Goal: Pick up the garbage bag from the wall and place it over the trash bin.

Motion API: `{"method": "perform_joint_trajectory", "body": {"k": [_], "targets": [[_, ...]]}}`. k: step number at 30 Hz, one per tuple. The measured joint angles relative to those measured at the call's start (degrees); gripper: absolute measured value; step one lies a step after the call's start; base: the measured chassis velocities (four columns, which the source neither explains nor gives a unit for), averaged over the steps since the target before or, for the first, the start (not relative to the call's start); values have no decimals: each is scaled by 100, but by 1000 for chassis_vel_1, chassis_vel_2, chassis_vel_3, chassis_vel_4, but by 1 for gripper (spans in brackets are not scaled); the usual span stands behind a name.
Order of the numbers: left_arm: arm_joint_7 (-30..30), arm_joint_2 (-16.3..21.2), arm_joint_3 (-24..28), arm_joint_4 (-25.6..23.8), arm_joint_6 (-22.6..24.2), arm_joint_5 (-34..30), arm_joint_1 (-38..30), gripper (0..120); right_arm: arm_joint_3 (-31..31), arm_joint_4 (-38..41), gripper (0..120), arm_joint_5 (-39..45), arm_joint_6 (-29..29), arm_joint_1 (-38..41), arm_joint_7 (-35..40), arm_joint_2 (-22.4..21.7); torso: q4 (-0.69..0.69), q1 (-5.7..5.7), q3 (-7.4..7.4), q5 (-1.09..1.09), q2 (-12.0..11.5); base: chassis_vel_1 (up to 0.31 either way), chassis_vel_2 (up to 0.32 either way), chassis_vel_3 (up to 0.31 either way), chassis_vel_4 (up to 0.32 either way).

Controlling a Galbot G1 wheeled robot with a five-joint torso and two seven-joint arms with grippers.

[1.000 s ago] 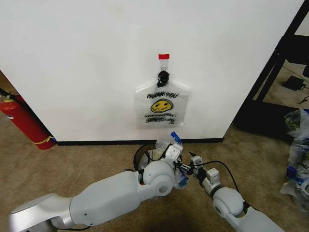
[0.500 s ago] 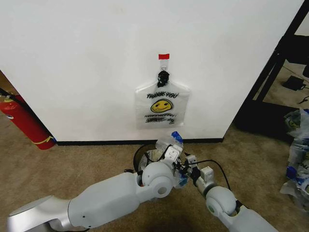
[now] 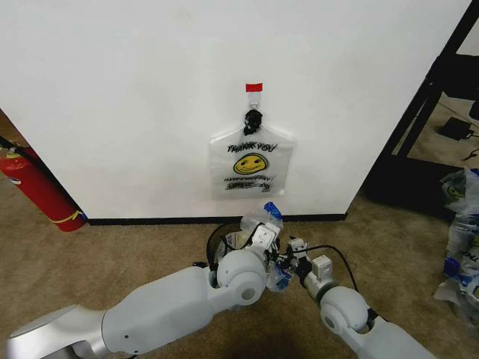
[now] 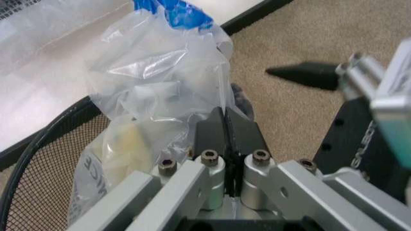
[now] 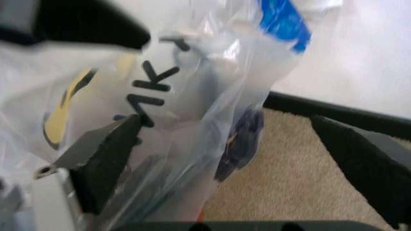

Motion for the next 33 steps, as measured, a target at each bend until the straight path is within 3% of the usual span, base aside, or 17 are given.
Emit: {"method": "perform_joint_trajectory", "body": {"k": [7, 16, 28, 33], "targets": [[1, -14, 0, -47, -4, -3, 19, 0, -52, -206, 67, 414, -54, 34, 46, 238, 0, 0, 0, -1, 0, 0, 0, 0, 0], [8, -29, 47, -98, -4, -23, -27, 0, -71, -161, 53, 887, -397, 97, 412, 353, -1, -1, -1, -2, 0, 0, 0, 0, 0], [31, 76, -195, -152, -14, -41, -67, 0, -89, 0, 8, 1134, -822, 120, 770, 424, 0, 0, 1, 1, 0, 0, 0, 0, 0], [37, 211, -314, -256, -15, -35, 50, 0, -86, 60, 2, 1191, -886, 115, 910, 439, 2, 0, 1, 0, -1, 0, 0, 0, 0]]}}
